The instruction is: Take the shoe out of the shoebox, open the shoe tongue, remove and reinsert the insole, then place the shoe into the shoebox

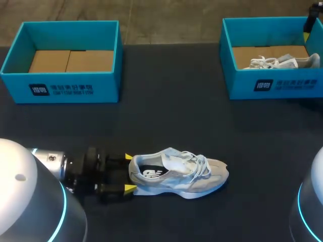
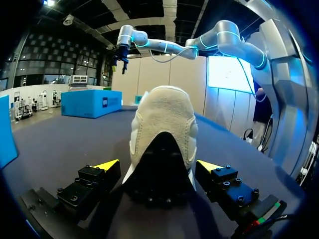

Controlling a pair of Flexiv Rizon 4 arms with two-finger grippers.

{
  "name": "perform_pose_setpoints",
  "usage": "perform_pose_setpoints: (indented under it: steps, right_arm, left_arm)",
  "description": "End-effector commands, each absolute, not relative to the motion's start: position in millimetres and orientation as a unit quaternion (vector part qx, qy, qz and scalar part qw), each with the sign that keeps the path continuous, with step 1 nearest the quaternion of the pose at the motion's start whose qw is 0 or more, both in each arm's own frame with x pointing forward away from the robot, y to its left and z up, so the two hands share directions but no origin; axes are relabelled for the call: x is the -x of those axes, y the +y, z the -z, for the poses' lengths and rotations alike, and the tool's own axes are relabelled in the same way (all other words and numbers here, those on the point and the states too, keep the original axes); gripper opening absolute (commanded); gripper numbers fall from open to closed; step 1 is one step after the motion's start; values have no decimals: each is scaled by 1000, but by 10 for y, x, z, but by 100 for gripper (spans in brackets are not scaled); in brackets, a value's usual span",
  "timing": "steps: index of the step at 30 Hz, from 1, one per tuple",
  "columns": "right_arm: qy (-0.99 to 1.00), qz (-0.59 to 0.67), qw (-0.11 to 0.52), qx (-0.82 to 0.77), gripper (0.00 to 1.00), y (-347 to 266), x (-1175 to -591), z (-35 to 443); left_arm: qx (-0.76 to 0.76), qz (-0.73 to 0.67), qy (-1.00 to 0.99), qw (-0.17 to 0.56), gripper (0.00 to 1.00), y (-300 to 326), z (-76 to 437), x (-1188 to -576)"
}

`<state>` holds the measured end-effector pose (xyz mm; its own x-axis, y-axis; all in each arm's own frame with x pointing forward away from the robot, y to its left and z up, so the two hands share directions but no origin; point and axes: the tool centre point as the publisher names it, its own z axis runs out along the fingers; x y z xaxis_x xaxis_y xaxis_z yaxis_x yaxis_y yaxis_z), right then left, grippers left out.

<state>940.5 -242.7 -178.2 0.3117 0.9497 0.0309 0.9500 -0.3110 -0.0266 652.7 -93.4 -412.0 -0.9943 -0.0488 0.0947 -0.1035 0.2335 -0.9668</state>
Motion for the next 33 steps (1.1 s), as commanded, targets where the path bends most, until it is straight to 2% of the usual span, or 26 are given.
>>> perform_pose_setpoints:
  steps: [1, 33]
  right_arm:
    - [-586, 4, 19, 810, 100, -2424, -9405, 1781]
    - [-586, 4, 19, 810, 100, -2424, -9405, 1781]
  left_arm:
    - [-48, -616, -786, 23, 100, -1013, 4154, -6523]
    - [-24, -627, -778, 34, 100, -1334, 4209, -6477]
